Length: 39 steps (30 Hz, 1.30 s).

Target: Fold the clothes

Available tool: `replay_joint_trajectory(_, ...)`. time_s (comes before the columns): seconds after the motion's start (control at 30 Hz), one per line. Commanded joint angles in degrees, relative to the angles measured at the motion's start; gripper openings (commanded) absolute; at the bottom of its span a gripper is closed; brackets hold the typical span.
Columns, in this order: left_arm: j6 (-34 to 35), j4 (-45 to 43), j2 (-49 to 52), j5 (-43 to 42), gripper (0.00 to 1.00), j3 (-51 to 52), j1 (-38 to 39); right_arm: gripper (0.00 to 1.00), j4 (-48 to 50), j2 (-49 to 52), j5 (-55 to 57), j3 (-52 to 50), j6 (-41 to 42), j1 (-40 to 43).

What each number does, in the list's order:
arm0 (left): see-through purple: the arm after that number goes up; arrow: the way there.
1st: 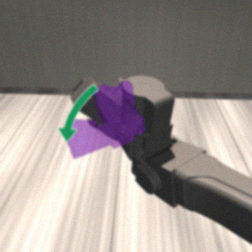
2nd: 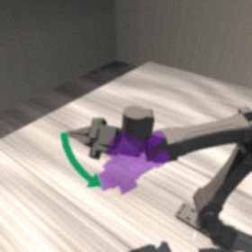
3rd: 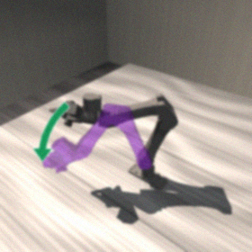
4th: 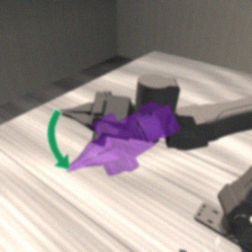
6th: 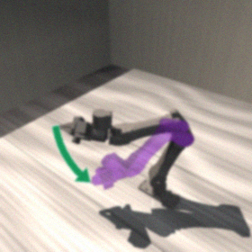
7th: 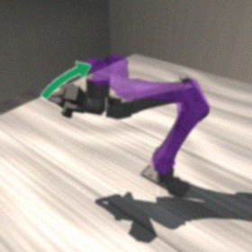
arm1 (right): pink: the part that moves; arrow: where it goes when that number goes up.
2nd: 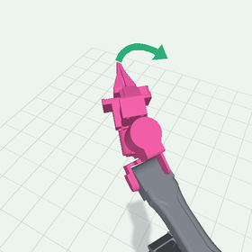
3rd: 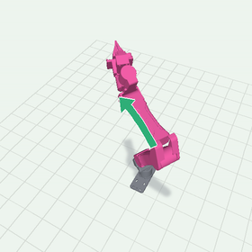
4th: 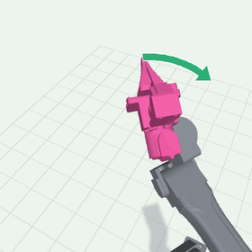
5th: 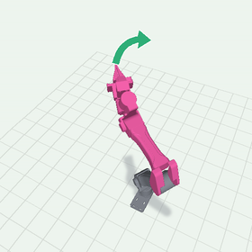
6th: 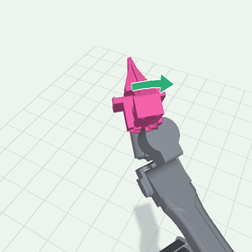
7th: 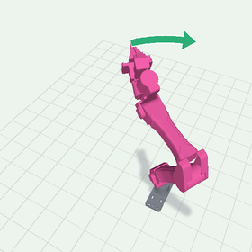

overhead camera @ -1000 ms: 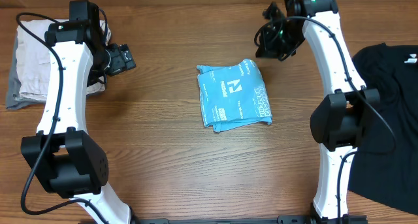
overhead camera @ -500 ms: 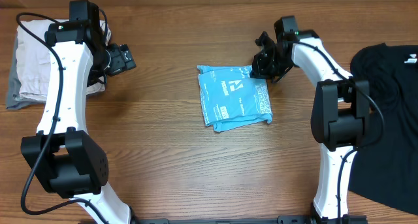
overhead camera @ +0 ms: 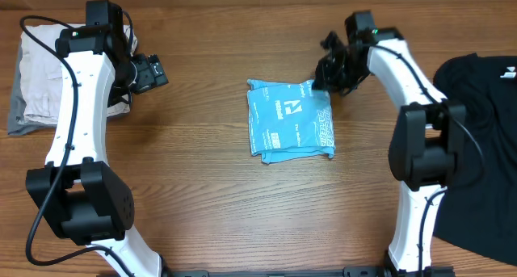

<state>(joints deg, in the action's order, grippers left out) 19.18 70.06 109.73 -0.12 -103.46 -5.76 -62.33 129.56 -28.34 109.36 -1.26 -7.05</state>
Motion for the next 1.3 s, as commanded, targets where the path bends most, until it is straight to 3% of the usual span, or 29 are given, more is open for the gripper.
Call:
replay_joint_trajectory(0.0,0.2,0.0,-0.3,0.7,1.0,0.3,-0.2,0.05,-3.7,-9.0,-4.0,5.4,0.0,0.4)
replay_joint_trajectory(0.27,0.2,0.0,-0.3,0.7,1.0,0.3,-0.2,0.05,-7.4,-10.3,1.3,3.3,-0.9,0.4)
replay_joint_trajectory(0.6,0.2,0.0,-0.3,0.7,1.0,0.3,-0.2,0.04,-11.0,-10.1,1.2,-11.9,-0.7,0.3)
replay_joint_trajectory(0.83,0.2,0.0,-0.3,0.7,1.0,0.3,-0.2,0.04,-4.0,-10.1,-0.3,-25.5,-1.9,0.3)
replay_joint_trajectory(1.1,0.2,0.0,-0.3,0.7,1.0,0.3,-0.2,0.04,12.7,-10.1,2.6,-38.4,0.0,0.4)
replay_joint_trajectory(1.27,0.2,0.0,-0.3,0.7,1.0,0.3,-0.2,0.04,5.2,-11.3,2.0,-31.8,-0.1,0.4)
